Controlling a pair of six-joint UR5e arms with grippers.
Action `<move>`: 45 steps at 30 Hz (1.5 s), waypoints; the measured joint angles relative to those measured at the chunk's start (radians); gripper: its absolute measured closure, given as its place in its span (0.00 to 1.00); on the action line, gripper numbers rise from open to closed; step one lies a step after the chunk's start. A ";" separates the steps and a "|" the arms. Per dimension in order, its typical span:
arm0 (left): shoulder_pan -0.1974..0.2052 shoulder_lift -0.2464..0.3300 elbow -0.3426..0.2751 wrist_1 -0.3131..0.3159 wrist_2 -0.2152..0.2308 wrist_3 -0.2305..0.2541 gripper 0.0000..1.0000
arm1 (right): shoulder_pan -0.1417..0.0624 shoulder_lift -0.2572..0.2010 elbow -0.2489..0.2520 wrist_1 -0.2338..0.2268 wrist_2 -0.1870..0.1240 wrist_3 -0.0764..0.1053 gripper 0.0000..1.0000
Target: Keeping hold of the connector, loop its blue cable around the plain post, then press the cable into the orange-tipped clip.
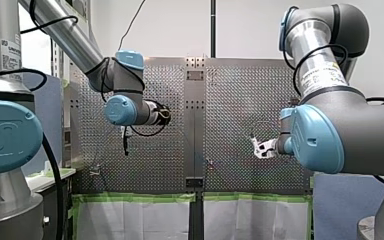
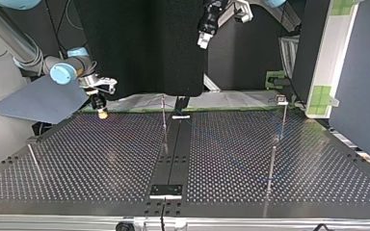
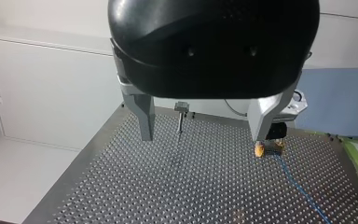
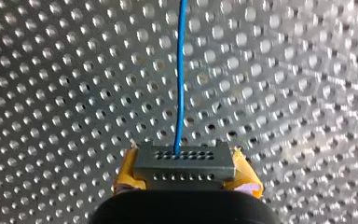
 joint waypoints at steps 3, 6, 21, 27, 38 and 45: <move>-0.002 -0.003 0.000 0.001 -0.001 0.002 0.00 | -0.004 0.000 0.002 -0.013 -0.001 0.024 1.00; -0.003 -0.004 0.000 0.002 -0.001 0.003 0.00 | -0.006 0.000 0.002 -0.019 -0.003 0.035 1.00; -0.003 -0.005 0.000 0.002 -0.001 0.003 0.00 | -0.006 0.000 0.003 -0.021 -0.004 0.040 1.00; -0.003 -0.005 0.000 0.002 -0.001 0.003 0.00 | -0.006 0.000 0.003 -0.021 -0.004 0.040 1.00; -0.003 -0.005 0.000 0.002 -0.001 0.003 0.00 | -0.006 0.000 0.003 -0.021 -0.004 0.040 1.00; -0.003 -0.005 0.000 0.002 -0.001 0.003 0.00 | -0.006 0.000 0.003 -0.021 -0.004 0.040 1.00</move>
